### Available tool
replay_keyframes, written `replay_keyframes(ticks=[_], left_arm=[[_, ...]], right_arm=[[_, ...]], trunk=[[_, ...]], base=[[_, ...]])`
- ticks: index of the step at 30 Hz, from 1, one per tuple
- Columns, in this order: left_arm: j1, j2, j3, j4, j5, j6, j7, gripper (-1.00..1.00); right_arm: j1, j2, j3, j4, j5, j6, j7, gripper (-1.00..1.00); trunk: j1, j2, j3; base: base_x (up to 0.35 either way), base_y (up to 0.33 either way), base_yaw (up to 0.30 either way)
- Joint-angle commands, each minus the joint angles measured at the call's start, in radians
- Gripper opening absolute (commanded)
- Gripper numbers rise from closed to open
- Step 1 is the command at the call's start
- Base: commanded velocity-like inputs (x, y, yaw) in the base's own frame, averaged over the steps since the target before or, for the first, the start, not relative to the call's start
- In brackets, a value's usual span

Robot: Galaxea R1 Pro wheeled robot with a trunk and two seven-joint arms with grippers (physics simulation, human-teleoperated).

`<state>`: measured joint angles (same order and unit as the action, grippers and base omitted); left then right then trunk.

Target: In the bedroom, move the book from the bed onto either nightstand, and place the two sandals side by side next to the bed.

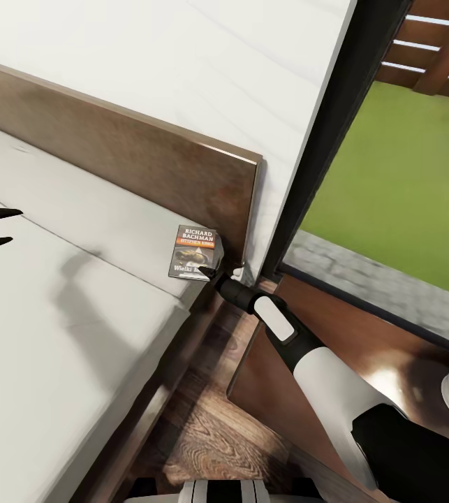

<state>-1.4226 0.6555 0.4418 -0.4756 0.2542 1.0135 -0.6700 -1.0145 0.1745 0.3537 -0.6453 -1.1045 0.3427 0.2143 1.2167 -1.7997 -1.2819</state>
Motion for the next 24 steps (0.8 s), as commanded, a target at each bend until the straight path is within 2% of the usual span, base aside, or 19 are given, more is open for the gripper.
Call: replay_keyframes(ticks=[1, 24], left_arm=[[-0.001, 0.0, 0.005, 0.0, -0.007, 0.004, -0.006, 1.0], [-0.001, 0.001, 0.006, 0.0, -0.007, 0.004, -0.006, 1.0]], right_arm=[[-0.001, 0.0, 0.001, 0.001, -0.005, 0.002, 0.001, 1.0], [-0.009, 0.0, 0.001, 0.003, -0.005, 0.002, 0.0, 1.0]], trunk=[[0.0, 0.0, -0.001], [0.0, 0.0, -0.001]], base=[[0.0, 0.0, 0.0], [0.0, 0.0, 0.0]])
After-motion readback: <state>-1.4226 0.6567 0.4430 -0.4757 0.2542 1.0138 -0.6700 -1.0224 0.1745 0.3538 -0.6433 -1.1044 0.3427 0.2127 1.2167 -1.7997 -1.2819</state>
